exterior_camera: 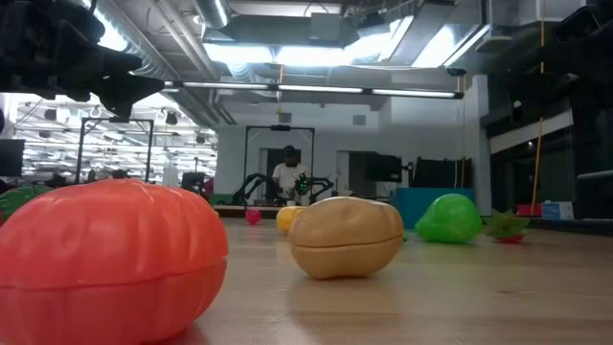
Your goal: Pick and placing Produce into tupperware
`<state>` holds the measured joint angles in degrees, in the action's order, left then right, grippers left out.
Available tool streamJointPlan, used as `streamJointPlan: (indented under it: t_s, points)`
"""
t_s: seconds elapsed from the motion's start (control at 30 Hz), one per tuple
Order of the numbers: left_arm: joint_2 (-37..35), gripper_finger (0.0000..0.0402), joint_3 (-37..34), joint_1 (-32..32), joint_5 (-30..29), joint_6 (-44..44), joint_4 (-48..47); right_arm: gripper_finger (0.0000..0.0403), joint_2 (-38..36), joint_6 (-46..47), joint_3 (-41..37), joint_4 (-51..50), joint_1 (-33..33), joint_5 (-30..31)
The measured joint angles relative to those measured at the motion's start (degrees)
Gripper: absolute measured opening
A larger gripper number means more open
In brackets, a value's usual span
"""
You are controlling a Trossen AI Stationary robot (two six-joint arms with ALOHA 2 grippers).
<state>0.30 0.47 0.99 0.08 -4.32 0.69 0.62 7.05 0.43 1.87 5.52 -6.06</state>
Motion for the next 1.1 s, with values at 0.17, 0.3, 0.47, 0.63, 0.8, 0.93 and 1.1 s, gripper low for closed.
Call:
streamJointPlan:
  t_s: [0.17, 0.3, 0.47, 0.63, 0.8, 0.93, 1.1]
  points:
    - [0.0, 0.026, 0.0, 0.0, 0.0, 0.0, 0.0, 0.0239, 0.0, 0.0, 0.0, 0.0, 0.0, 0.0]
    - [0.0, 0.026, 0.0, 0.0, 0.0, 0.0, 0.0, 0.0239, 0.0, 0.0, 0.0, 0.0, 0.0, 0.0]
    - [0.0, 0.026, 0.0, 0.0, -1.0, 2.0, 0.2, 0.0239, 0.0, 0.0, 0.0, 0.0, 0.0, 0.0]
    - [0.0, 0.026, 0.0, 0.0, -1.0, 3.8, 0.3, 0.0239, 0.0, 0.0, 0.0, 0.0, 0.0, 0.0]
    - [0.0, 0.026, 0.0, 0.0, -1.1, 4.6, 0.3, 0.0239, 0.0, 0.0, 0.0, 0.1, 0.0, 0.0]
    - [0.0, 0.026, 0.0, 0.0, -1.1, 4.7, 0.4, 0.0239, 0.0, 0.0, 0.0, 0.2, 0.0, 0.0]
    - [0.0, 0.026, 0.0, 0.0, -1.1, 4.7, 0.4, 0.0239, 0.0, 0.0, 0.0, 0.3, 0.0, 0.1]
